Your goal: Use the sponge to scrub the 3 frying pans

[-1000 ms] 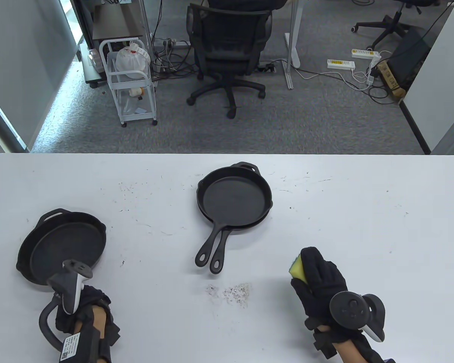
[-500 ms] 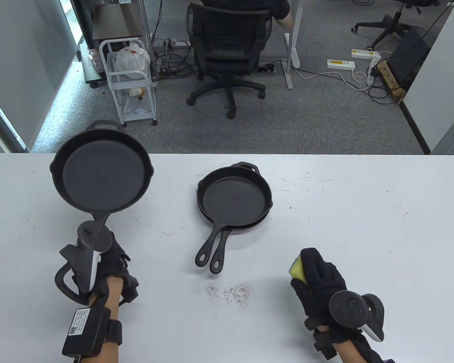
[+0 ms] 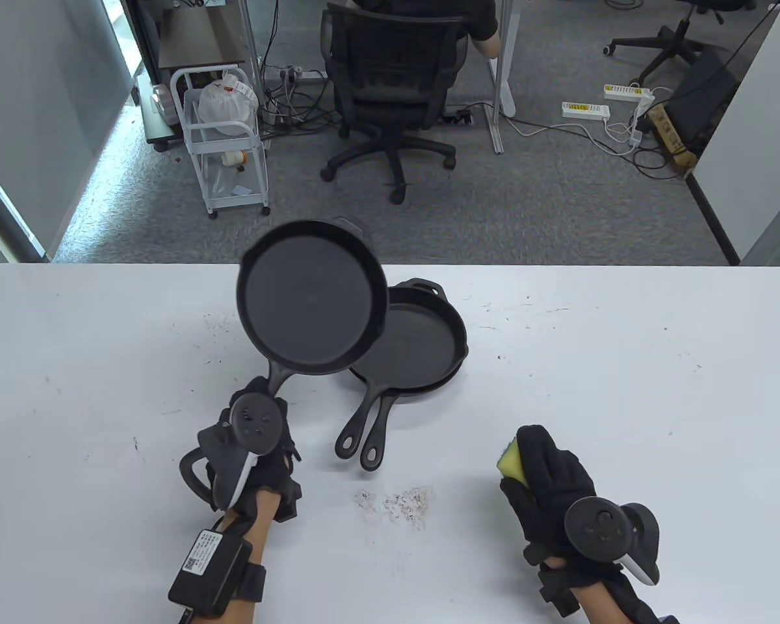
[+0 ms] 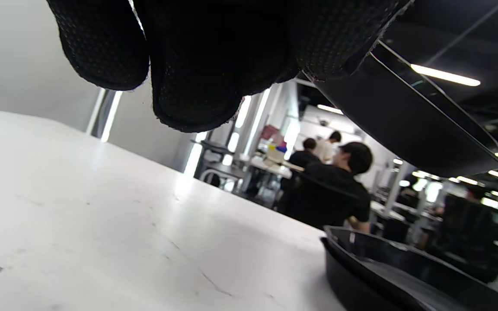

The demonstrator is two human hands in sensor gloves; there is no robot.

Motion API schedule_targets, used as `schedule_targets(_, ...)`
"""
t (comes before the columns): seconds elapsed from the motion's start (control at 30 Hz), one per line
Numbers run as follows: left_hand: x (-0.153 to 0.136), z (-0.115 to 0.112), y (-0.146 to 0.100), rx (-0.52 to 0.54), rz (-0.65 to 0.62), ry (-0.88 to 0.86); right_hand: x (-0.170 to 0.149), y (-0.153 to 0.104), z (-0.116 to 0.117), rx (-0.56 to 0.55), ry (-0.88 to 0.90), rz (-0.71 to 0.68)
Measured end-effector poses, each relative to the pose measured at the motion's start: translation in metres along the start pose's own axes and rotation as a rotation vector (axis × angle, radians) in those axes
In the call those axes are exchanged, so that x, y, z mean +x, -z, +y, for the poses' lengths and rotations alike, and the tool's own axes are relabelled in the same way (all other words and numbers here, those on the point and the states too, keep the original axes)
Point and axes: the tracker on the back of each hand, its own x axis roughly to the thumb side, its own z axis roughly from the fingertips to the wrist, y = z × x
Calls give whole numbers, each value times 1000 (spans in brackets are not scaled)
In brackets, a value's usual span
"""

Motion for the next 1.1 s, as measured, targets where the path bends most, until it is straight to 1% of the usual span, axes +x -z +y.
schedule_targets(0.2, 54, -24, -31, -13, -213, 34, 3, 0, 0, -8, -30, -12)
schedule_targets(0.27, 69, -32, -46, -43, -270, 2, 3, 0, 0, -12, -47, -7)
schedule_targets(0.3, 73, -35, -50, -48, -286, -4, 3, 0, 0, -15, -51, -4)
schedule_targets(0.4, 80, -54, -68, -49, -325, -22, 0, 0, 2, -12, -62, 11)
schedule_targets(0.43, 81, -62, -72, -56, -333, -25, -1, 0, 3, -11, -70, 19)
schedule_targets(0.5, 81, -68, -75, -91, -344, -33, -3, 2, 4, -4, -79, 29)
schedule_targets(0.53, 81, -68, -76, -91, -350, -26, -4, 3, 4, -5, -82, 32)
schedule_targets(0.63, 82, -68, -82, -43, -392, 12, -3, 5, 5, -12, -123, 32)
schedule_targets(0.67, 82, -67, -82, -45, -399, 12, -2, 6, 5, -22, -135, 27)
schedule_targets(0.8, 83, -61, -86, -40, -432, -14, 9, 17, 2, -12, -284, 51)
schedule_targets(0.93, 83, -50, -93, -43, -466, -76, 39, 36, 5, 82, -458, 44)
schedule_targets(1.03, 86, -42, -99, -35, -507, -105, 60, 50, 8, 156, -553, 31)
schedule_targets(1.1, 87, -37, -103, 5, -506, -74, 74, 57, 8, 129, -618, -15)
